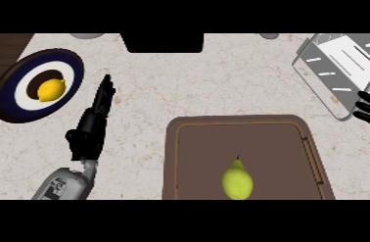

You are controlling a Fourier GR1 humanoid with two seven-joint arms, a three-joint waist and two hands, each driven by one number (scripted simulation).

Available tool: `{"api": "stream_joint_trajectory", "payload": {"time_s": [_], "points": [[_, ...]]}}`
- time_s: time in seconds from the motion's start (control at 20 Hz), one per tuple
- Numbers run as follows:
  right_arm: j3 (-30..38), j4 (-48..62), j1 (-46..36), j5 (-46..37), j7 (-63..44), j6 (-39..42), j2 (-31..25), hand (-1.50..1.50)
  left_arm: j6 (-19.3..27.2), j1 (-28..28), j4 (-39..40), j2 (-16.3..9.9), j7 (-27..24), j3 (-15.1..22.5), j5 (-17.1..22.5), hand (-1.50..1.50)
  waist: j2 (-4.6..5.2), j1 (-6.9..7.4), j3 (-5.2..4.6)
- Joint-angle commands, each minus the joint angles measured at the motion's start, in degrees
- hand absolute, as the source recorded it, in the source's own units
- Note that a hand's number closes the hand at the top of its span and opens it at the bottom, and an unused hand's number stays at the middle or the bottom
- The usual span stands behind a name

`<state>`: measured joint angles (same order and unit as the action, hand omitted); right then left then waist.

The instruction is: Pick the pear from the tray and place it in the tiered basket

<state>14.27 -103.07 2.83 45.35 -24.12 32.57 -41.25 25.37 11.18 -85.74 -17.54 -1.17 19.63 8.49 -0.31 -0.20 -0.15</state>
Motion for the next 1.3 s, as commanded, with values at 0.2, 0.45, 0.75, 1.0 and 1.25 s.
{"api": "stream_joint_trajectory", "payload": {"time_s": [0.2,0.45,0.75,1.0,1.25], "points": [[-7.6,-8.6,-9.9,-8.8,-10.6,1.4,-9.8,-1.50,-1.9,1.5,2.7,0.1,-1.3,-1.6,0.0,0.00,0.54,1.10,0.04],[-15.7,-7.9,-21.8,-4.7,-22.8,-3.1,-10.2,-1.50,-2.2,0.5,-1.4,0.2,2.3,-1.4,-1.0,0.00,0.44,1.44,0.08],[-19.9,-11.0,-28.0,-5.7,-31.2,-5.8,-5.0,-1.50,-2.2,1.5,0.7,3.3,1.4,-2.4,-4.0,0.00,0.30,0.52,0.11],[-24.3,-9.1,-30.0,-5.4,-34.5,-5.0,-4.2,-1.50,-4.7,-0.5,-1.8,1.8,2.2,-4.1,-3.0,0.00,0.30,0.61,0.11],[-26.3,-9.5,-32.5,-0.8,-38.9,-4.5,-7.9,-1.50,-2.3,0.2,1.0,5.9,1.4,-1.9,-5.9,0.00,0.31,0.21,0.07]]}}
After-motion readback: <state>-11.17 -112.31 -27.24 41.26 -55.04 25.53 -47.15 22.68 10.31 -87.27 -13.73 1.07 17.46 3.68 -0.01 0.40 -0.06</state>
